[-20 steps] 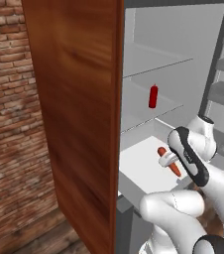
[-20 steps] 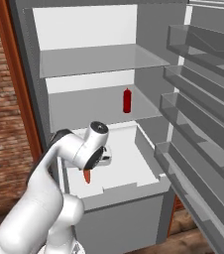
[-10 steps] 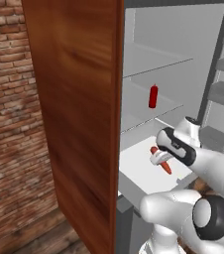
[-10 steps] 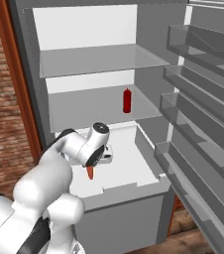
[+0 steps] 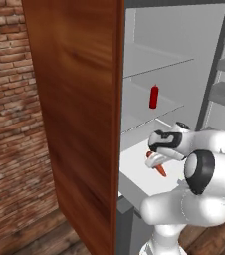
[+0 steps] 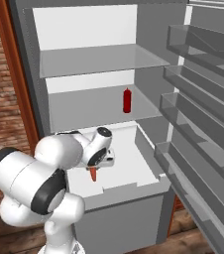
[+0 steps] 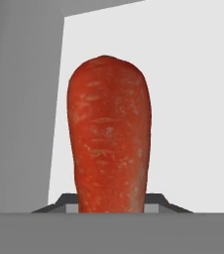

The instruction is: Place the carrots inside the fridge drawer. Close the drawer after placing the vegetables.

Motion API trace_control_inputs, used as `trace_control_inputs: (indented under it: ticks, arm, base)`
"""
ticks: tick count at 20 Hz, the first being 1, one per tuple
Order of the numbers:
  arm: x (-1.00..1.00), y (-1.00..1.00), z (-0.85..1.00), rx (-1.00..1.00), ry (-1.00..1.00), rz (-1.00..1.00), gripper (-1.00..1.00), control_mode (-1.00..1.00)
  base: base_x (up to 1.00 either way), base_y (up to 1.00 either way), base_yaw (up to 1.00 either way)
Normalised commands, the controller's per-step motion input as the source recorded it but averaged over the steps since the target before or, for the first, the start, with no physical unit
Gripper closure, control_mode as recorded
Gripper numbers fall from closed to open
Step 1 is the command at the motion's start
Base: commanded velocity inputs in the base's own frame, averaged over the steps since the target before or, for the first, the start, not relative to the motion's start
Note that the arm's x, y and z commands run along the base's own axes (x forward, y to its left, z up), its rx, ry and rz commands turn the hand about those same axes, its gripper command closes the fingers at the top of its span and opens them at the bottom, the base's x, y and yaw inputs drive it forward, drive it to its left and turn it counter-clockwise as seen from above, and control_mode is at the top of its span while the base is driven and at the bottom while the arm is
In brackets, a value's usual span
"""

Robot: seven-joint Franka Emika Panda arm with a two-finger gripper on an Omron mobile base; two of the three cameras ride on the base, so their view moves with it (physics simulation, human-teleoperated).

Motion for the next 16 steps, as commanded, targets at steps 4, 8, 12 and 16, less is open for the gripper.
trace_control_inputs:
  ticks: [4, 8, 12, 16]
  arm:
    - [0.25, -0.01, -0.46, 0.0, 0.0, 0.0, 1.0, -1.0]
    - [0.16, 0.0, -0.43, 0.0, 0.02, 0.0, 1.0, -1.0]
    - [0.05, 0.0, -0.33, 0.0, 0.02, 0.0, 1.0, -1.0]
    - [0.02, 0.0, -0.28, 0.0, 0.04, 0.0, 1.0, -1.0]
  base:
    - [0.0, 0.0, 0.0]
    - [0.0, 0.0, 0.0]
    - [0.0, 0.0, 0.0]
    - [0.0, 0.0, 0.0]
